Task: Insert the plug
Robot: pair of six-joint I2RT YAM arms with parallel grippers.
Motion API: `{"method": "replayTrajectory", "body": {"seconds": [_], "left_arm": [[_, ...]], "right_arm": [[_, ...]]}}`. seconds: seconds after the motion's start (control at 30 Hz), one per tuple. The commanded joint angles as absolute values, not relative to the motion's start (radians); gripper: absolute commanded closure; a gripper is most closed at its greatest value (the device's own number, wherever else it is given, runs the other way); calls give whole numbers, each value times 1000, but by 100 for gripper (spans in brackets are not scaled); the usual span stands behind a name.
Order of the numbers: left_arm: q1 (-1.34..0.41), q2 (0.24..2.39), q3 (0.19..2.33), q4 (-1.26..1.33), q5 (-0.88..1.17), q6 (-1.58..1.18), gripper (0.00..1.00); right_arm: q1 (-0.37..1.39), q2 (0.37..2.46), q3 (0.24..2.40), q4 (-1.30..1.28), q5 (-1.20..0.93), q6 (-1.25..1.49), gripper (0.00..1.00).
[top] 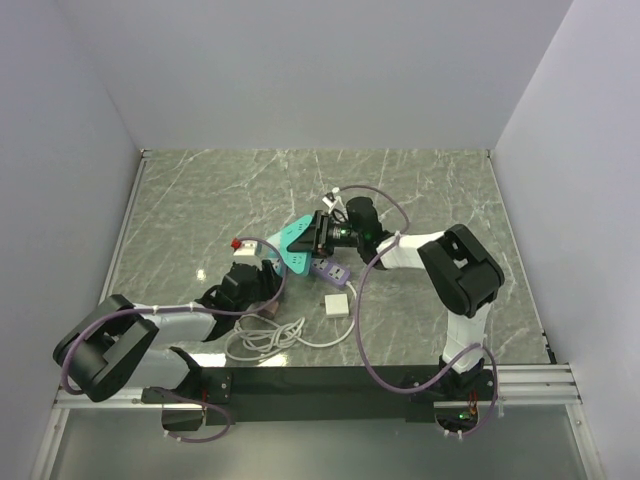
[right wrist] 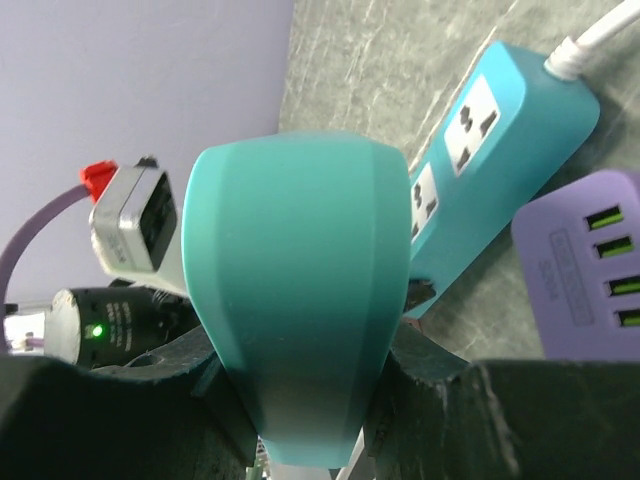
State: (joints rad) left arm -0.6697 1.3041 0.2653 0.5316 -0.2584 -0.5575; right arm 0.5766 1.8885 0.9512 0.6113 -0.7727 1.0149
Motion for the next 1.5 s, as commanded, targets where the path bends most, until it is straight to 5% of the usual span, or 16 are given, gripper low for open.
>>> {"method": "replayTrajectory", "body": {"seconds": [0.0,1.47], "left_arm": [[-681,1287,275,574,-236,-512,100],[-696,1252,236,611,-213,-497,100]], "right_arm": [[578,1917,1009,632,-802,1009,100],[561,2046,1012,672,-831,1037,100]]}}
